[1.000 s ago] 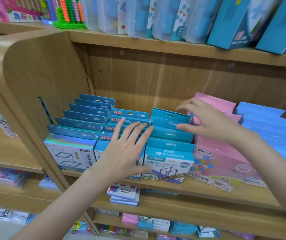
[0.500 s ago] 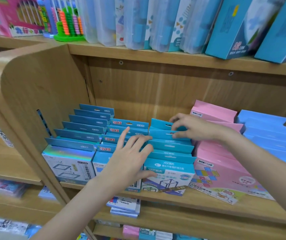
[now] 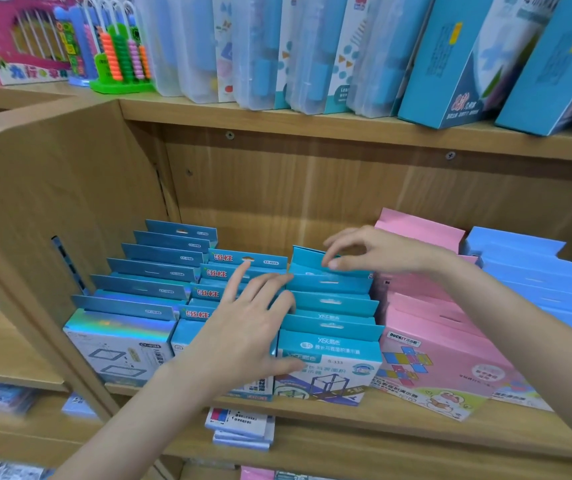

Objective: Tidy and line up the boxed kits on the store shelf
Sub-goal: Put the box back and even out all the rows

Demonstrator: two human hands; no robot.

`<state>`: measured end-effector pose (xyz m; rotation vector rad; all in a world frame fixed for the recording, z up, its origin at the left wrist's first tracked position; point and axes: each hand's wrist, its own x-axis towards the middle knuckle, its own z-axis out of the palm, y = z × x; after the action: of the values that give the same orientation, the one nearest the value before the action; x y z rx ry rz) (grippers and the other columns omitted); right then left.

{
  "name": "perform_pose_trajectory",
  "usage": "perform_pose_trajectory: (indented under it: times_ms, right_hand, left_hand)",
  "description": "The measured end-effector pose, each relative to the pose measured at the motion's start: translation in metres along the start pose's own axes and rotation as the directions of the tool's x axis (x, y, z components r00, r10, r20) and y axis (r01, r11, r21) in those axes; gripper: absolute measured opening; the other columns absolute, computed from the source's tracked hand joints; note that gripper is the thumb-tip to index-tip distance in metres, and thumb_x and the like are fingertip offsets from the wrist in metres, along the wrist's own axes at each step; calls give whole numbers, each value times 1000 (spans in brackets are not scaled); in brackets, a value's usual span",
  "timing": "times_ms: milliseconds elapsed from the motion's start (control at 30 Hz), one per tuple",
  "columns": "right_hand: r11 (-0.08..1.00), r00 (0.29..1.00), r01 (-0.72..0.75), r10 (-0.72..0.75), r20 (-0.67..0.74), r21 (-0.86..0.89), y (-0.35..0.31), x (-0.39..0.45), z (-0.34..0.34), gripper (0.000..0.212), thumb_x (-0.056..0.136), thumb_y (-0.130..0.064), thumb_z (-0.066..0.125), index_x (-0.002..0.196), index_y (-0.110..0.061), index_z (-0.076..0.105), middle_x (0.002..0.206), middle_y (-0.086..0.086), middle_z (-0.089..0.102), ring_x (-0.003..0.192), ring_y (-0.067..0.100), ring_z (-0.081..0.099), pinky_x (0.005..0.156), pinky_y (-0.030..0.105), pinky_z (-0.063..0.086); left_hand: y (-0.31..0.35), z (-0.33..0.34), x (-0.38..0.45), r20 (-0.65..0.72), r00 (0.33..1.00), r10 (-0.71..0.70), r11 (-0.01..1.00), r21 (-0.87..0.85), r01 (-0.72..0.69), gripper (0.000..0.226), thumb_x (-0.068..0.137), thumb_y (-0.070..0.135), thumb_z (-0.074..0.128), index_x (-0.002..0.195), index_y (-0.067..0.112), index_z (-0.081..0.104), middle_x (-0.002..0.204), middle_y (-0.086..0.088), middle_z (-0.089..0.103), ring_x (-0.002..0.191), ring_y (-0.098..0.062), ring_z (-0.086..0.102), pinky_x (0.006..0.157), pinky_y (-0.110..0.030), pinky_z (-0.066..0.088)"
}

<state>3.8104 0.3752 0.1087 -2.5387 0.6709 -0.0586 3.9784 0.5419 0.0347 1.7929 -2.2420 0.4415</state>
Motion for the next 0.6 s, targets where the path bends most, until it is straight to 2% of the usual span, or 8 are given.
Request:
perform_pose_trajectory:
  times_ms: [33, 67, 100, 167, 333, 433, 600]
  right_hand:
    - [999, 998, 2, 0, -56, 33, 1, 0, -3, 20, 89, -18, 57, 104, -8, 66, 114, 6, 61, 107, 12, 53, 92, 8, 37]
    - [999, 995, -8, 12, -96, 37, 4, 2, -5, 17, 88, -16, 58, 101, -9, 66, 105, 1, 63, 99, 10, 56, 94, 16, 42]
    - [1000, 993, -26, 28, -114, 15, 6, 4, -6, 14, 87, -16, 60, 99, -11, 66, 99, -3, 63, 93, 8, 57, 93, 23, 46]
    - [997, 994, -51, 46, -99, -57, 11, 8, -6, 9, 85, -17, 63, 94, -16, 64, 93, -6, 62, 88, 8, 58, 88, 26, 50]
    - [976, 998, -41, 30, -53, -214, 13, 17, -2, 10, 81, -19, 69, 88, -21, 62, 93, -5, 62, 87, 10, 59, 84, 31, 51]
    - [947, 1000, -7, 2, -14, -320, 13, 19, 1, 10, 83, -22, 66, 93, -21, 62, 98, -3, 62, 89, 10, 55, 84, 34, 49]
    - [939, 1000, -15, 17, 1, -342, 9, 22, 1, 14, 87, -20, 61, 100, -15, 63, 102, -2, 64, 94, 11, 51, 91, 34, 46]
  left_hand:
    - [0, -1, 1, 5, 1000, 5, 1000, 1, -5, 60, 66, 76, 37, 94, 24, 49, 124, -2, 57, 117, -19, 52, 107, -49, 15]
    - [0, -1, 3, 9, 1000, 10, 1000, 3, -10, 62, 65, 76, 37, 97, 24, 49, 127, -3, 55, 119, -19, 51, 107, -49, 14]
    - [0, -2, 4, 11, 1000, 12, 1000, 7, -12, 65, 65, 77, 37, 100, 24, 50, 129, -4, 54, 120, -19, 49, 108, -49, 13]
    - [0, -2, 8, 14, 1000, 11, 1000, 13, -11, 68, 63, 78, 38, 103, 23, 49, 130, -5, 53, 122, -19, 49, 108, -49, 12]
    - [-2, -1, 9, 44, 999, 26, 999, 37, -28, 70, 62, 80, 38, 102, 24, 50, 131, -3, 53, 125, -20, 46, 108, -50, 11]
    - [-2, 1, 7, 49, 998, 44, 998, 50, -46, 62, 64, 79, 38, 96, 27, 49, 132, -6, 53, 125, -22, 46, 107, -52, 13]
    - [-2, 2, 8, 24, 998, 61, 997, 46, -62, 57, 66, 74, 36, 94, 27, 51, 129, -10, 55, 120, -26, 51, 105, -52, 15]
